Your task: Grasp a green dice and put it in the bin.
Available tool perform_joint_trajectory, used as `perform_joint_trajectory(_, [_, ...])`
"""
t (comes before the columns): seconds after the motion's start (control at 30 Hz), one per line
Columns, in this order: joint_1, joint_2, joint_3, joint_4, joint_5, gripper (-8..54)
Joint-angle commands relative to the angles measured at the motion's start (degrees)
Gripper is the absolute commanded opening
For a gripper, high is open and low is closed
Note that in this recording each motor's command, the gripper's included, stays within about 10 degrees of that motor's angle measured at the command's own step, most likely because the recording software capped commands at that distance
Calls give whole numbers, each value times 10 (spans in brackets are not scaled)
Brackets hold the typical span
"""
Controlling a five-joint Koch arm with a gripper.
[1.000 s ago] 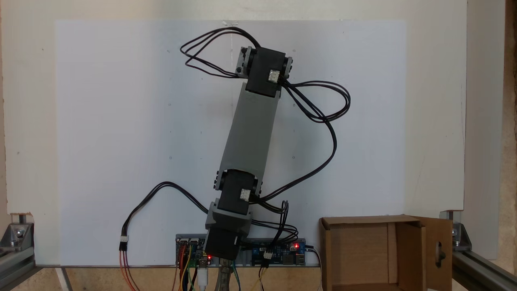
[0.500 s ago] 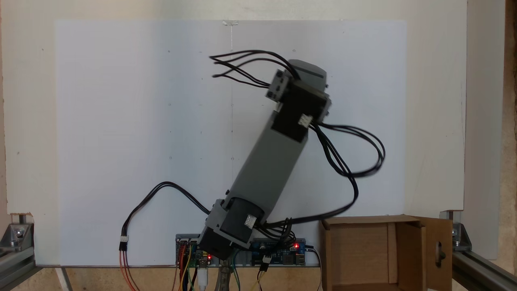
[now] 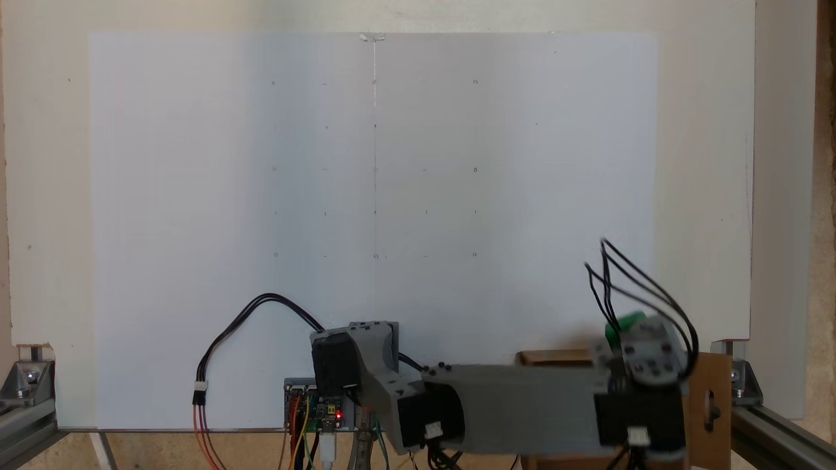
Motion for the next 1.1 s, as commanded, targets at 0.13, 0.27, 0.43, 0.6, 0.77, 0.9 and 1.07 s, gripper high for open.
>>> perform_joint_trajectory(0.13, [167,-18,-36,-8,-74,120])
perform_joint_trajectory(0.27, [222,-74,-35,-7,-100,120])
perform_joint_trajectory(0.43, [239,-98,-11,-10,-122,120])
perform_joint_trajectory(0.6, [241,-101,-8,-18,-126,120])
perform_joint_trajectory(0.77, [243,-101,28,-56,-126,120])
perform_joint_trajectory(0.9, [242,-100,54,-62,-125,317])
perform_joint_trajectory(1.07, [233,-82,55,-83,-120,386])
